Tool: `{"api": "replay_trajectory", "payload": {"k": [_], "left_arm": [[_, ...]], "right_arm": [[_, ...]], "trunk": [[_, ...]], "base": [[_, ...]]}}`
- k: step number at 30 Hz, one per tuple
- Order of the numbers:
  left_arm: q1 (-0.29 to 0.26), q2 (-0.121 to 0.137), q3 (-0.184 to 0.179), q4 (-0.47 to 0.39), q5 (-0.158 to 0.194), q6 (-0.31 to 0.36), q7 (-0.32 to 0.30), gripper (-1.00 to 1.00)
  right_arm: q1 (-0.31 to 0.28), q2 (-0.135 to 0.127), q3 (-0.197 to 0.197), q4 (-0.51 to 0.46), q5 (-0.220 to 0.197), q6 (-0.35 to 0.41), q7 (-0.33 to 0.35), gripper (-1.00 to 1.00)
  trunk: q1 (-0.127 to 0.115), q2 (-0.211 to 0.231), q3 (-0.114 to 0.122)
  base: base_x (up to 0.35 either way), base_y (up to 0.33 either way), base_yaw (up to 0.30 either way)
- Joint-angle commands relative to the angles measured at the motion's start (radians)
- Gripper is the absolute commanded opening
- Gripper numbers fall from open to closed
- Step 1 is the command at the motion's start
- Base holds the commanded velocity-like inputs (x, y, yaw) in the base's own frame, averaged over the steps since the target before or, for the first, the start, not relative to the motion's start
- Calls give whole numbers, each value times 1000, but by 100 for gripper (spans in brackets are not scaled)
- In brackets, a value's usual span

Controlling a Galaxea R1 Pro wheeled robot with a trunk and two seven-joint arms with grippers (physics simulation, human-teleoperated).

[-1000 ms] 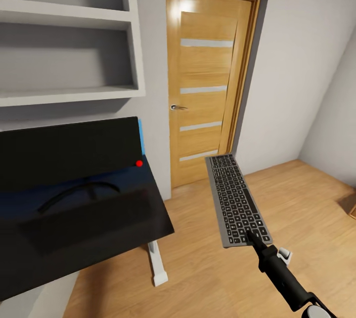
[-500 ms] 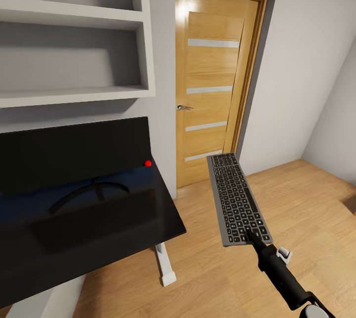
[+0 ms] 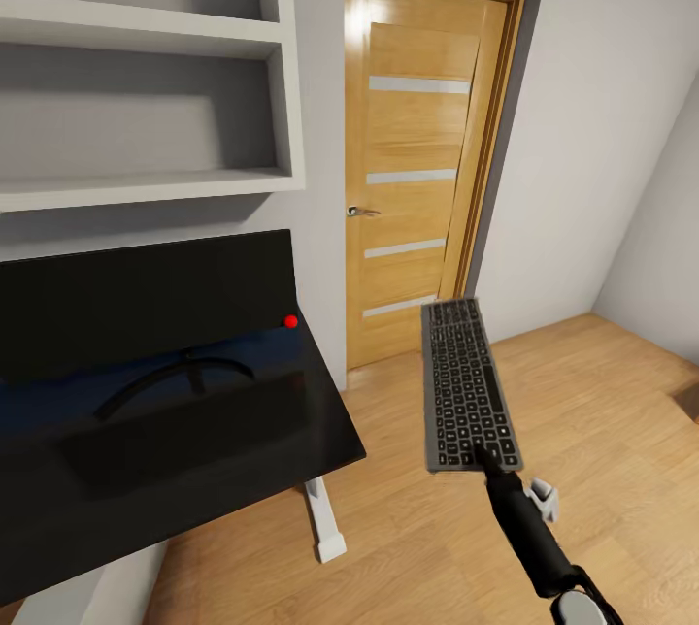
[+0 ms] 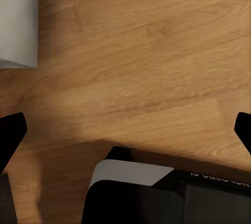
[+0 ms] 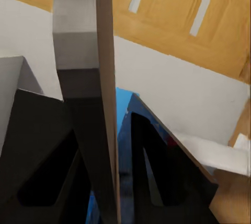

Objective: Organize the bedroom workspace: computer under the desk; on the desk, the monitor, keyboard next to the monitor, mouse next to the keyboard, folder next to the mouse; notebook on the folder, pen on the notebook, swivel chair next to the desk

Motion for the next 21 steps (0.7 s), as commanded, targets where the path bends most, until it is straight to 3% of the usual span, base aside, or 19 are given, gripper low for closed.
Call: {"api": "replay_trajectory", "payload": {"k": [1,2,5,6,9,11,13,16,21], "left_arm": [[-1,0,-4,2,3,5,7,100],[-1,0,-4,6,3,5,7,100],[-1,0,-4,7,3,5,7,100],[-1,0,-4,7,3,5,7,100],[-1,0,-4,7,3,5,7,100],[-1,0,-4,8,3,5,7,100],[-1,0,-4,8,4,5,7,100],[-1,-1,-4,10,5,5,6,100],[-1,-3,-3,32,2,5,6,100]], "right_arm": [[0,12,10,-1,-7,-27,-12,-100],[0,31,110,0,-3,-170,-34,-100],[0,35,173,2,-6,-226,-38,-100],[0,42,234,10,-7,-244,-39,-100],[0,58,270,29,-11,-283,-41,-100],[0,74,273,35,-12,-311,-41,-100],[0,104,278,52,-12,-371,-46,-100],[0,119,308,86,-11,-440,-49,-100],[0,124,409,122,-12,-574,-60,-100]], "trunk": [[0,-1,-1],[0,-1,-1],[0,-1,-1],[0,-1,-1],[0,-1,-1],[0,-1,-1],[0,-1,-1],[0,-1,-1],[0,-1,-1]], "base": [[0,0,0],[0,0,0],[0,0,0],[0,0,0],[0,0,0],[0,0,0],[0,0,0],[0,0,0],[0,0,0]]}}
